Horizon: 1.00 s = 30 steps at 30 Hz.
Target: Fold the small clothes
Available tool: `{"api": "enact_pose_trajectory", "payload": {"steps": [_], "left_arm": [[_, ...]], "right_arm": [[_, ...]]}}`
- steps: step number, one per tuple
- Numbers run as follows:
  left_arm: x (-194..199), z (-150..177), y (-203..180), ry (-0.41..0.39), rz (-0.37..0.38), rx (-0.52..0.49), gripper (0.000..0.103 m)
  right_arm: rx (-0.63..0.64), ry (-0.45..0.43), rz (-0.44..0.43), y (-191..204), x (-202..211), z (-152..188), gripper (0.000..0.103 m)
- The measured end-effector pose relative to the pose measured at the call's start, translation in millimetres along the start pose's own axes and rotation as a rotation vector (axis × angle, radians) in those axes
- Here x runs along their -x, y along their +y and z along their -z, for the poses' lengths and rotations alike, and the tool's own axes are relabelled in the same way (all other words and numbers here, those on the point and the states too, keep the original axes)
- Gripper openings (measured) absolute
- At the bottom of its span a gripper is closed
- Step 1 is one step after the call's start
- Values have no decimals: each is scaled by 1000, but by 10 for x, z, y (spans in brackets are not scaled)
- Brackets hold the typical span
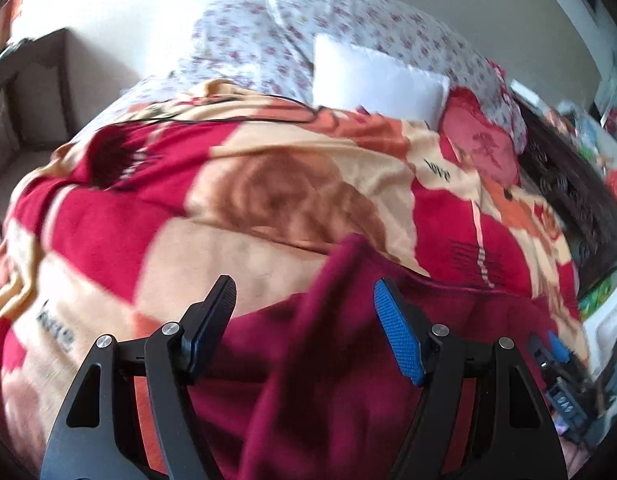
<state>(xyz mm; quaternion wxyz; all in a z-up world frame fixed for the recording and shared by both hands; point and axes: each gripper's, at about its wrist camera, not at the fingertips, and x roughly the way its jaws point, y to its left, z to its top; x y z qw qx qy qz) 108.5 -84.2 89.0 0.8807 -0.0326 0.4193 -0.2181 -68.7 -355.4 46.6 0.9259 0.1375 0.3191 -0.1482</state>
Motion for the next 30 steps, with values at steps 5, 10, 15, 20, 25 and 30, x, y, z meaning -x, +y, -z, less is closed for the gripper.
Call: {"api": "enact_pose_trajectory", "payload": {"steps": [5,10,15,20,25,30], "left_arm": [[382,170,193,-37,-64,29,71],[771,383,275,-41,-65,105,71],[1243,576,178,-79,-70,65,71],[1564,814,128,-63,-86,60,71],[1637,850,1,-59,-94,24,71],[1590,828,-53,-56,-43,39,71]], "right_arm": [[-22,-12,-32,-44,15,12,70],[-21,-18,-33,-32,26,22,70],[-15,-18,-26,-22,37,38,70],[-18,-18,-33,-32,51,34,70],[-17,-19,-32,-35,47,32,70],[-5,-15,-16,-23,38,22,70]]}}
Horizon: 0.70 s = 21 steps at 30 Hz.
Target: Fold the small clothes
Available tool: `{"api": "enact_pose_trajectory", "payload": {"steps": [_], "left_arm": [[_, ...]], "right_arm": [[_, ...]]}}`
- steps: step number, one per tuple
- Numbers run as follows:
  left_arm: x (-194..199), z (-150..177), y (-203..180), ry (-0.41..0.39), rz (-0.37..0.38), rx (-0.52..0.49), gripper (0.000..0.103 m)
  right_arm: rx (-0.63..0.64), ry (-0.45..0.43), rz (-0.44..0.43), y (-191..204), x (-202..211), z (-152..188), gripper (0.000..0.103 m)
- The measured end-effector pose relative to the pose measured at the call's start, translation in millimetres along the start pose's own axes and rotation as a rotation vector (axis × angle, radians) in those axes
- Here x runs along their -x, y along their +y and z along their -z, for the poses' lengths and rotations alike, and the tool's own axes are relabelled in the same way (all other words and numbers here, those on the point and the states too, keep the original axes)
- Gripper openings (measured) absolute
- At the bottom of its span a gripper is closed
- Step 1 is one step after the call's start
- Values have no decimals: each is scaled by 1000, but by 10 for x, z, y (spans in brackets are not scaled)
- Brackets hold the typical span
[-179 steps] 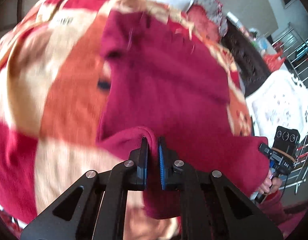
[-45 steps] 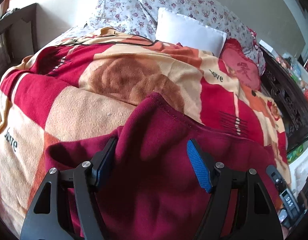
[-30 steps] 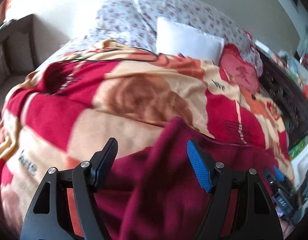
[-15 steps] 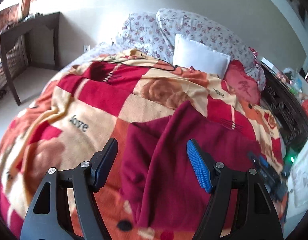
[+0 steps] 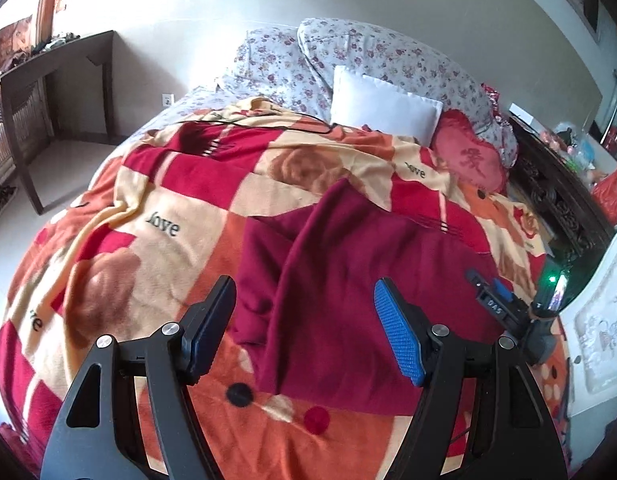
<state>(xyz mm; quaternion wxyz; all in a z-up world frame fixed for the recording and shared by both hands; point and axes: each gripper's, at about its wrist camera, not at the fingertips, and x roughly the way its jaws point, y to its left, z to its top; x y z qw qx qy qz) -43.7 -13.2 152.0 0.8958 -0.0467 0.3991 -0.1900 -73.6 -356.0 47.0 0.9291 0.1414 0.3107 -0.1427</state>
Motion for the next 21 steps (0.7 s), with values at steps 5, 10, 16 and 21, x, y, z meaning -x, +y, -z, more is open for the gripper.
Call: {"api": "enact_pose_trajectory", "payload": {"steps": [5,10,16,21], "left_arm": [[-232,-25,47,37,36,14,71],[-473,-74,152,52,77,27,71],[-539,-40,328,68,90,46,71],[-327,80,456,41,23,53,71]], "right_arm": [[-1,0,-2,8,-10,-2,71],[7,-2,5,6,-20,1,71],[24,3,20,40,-30,12,73],[18,0,9,40,-36,13,74]]}}
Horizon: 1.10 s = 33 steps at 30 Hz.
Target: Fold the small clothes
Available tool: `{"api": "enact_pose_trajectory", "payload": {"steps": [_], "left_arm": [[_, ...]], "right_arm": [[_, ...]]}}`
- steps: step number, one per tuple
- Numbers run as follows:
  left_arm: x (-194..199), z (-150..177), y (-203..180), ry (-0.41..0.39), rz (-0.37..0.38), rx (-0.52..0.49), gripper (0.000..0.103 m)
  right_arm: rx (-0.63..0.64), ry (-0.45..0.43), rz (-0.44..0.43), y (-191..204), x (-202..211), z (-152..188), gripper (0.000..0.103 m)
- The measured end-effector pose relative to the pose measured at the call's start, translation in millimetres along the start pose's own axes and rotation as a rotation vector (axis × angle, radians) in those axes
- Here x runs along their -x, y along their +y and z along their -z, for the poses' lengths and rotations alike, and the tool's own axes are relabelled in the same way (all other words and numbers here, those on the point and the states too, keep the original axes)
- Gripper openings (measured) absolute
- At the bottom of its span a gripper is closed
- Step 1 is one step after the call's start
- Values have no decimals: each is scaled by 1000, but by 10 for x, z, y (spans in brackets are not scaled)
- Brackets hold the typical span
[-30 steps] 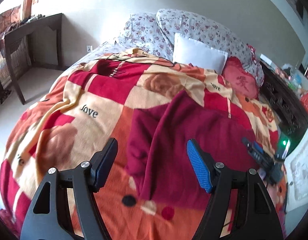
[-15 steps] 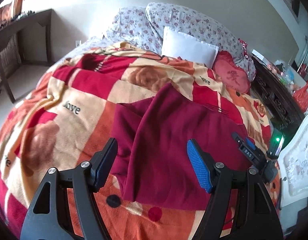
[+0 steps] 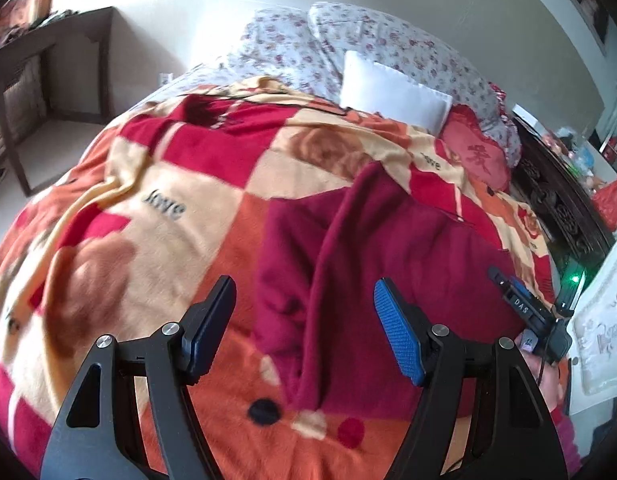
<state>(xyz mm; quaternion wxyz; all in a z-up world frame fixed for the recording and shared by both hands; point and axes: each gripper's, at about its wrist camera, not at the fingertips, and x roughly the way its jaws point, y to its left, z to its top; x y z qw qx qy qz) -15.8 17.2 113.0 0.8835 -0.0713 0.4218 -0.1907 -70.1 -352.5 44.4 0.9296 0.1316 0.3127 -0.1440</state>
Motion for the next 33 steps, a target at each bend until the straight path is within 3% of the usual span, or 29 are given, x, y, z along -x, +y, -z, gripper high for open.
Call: {"api": "enact_pose_trajectory", "payload": {"steps": [7,13,19,23,25,26,28,33], "left_arm": [[408,145,-24,-33,-63,14,71],[521,152,-140,-21,-37,-13,71],[279,238,-144,27,-7,-18,73],[1,259,-96,64,-12,-21,73],[-112,264,-38,75,4,-3,73],[-160,272,-8,81,16,8,73],[-235,301,39,95,36,26,73],[-344,455,148,130,79,30,73]], "right_arm": [[-7,-6,-15,-18,5,-5,75],[-33,7,-47,-76,4,-30,75],[-96,18,-79,-145,176,-137,75],[32,118,19,-30,-41,-102,75],[47,121,40,46,55,-172,75],[38,111,26,67,119,-199,75],[-9,68,-110,215,298,-325,75],[13,135,-324,930,189,-572,75]]}}
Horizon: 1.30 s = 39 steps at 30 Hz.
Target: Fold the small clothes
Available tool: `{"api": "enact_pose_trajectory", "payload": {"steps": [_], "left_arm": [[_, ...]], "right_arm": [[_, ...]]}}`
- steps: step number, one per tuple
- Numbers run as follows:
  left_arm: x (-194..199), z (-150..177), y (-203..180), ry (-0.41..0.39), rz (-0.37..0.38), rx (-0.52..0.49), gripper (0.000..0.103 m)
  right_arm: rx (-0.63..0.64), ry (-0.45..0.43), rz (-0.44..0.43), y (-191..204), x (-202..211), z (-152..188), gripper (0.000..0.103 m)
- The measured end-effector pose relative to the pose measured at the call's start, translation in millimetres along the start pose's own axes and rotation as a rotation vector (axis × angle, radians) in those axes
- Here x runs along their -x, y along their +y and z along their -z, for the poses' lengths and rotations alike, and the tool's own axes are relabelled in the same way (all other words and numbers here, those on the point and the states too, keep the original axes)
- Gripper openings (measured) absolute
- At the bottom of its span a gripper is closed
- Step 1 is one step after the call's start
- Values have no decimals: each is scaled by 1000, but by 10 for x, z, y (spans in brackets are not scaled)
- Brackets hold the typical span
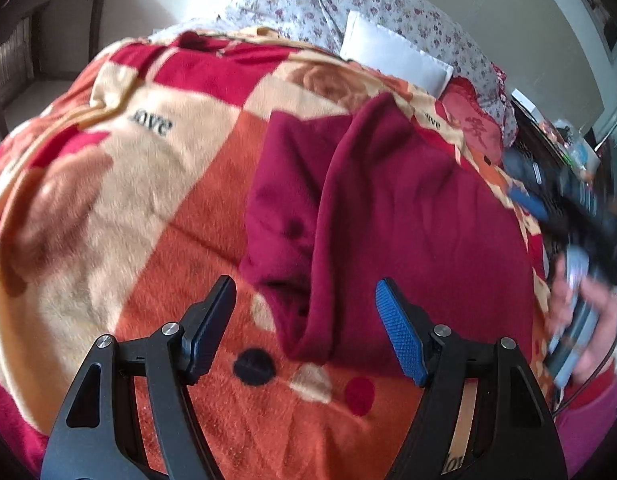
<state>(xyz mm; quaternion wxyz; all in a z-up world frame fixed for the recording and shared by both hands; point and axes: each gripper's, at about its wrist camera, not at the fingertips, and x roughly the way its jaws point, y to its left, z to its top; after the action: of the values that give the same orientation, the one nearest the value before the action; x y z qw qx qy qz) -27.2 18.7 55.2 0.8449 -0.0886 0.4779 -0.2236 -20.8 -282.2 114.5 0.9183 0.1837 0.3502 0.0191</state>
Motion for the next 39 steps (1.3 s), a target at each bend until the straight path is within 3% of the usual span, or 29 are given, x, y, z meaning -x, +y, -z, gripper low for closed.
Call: {"api": "enact_pose_trajectory", "payload": {"steps": [6,9,11,13,14,15,16,17,20,24,29,30,33,37,39], "left_arm": [[-76,59,150,10,26,-17,73],[-126,49,213,10,39,6,73],[-161,44,238,0,41,18,73],[-208,31,245,3,56,23,73],[-233,36,238,10,65,19,71],[-246,43,231,14,67,7,65],[-263,38,197,24,76,-23,48],[-266,27,157,41,87,-50,40],[-166,10,153,14,103,-60,31],[-170,30,239,24,97,-41,29],[-148,6,223,29,80,-32,29],[-141,2,219,29,79,-30,29],[-132,-2,202,29,66,-33,29],[-121,-12,151,12,35,-55,29],[-119,-15,133,5,27,-64,29]], "right_arm": [[9,93,-56,786,-770,-154,75],[0,153,-8,954,-1107,-189,75],[8,184,33,998,-1274,-171,69],[25,219,105,972,-1427,-143,38],[23,219,91,930,-1458,-143,35],[12,218,71,911,-1450,-154,27],[5,221,57,886,-1421,-150,13],[7,217,44,907,-1373,-172,11],[52,187,9,1052,-1264,-230,10],[81,188,-14,1226,-1393,-215,10],[63,183,-23,1161,-1517,-110,10],[62,180,-31,1157,-1451,-115,14],[83,160,-66,1161,-1169,-125,45],[157,112,-29,1159,-854,-60,45],[177,86,35,1095,-786,-6,45]]}}
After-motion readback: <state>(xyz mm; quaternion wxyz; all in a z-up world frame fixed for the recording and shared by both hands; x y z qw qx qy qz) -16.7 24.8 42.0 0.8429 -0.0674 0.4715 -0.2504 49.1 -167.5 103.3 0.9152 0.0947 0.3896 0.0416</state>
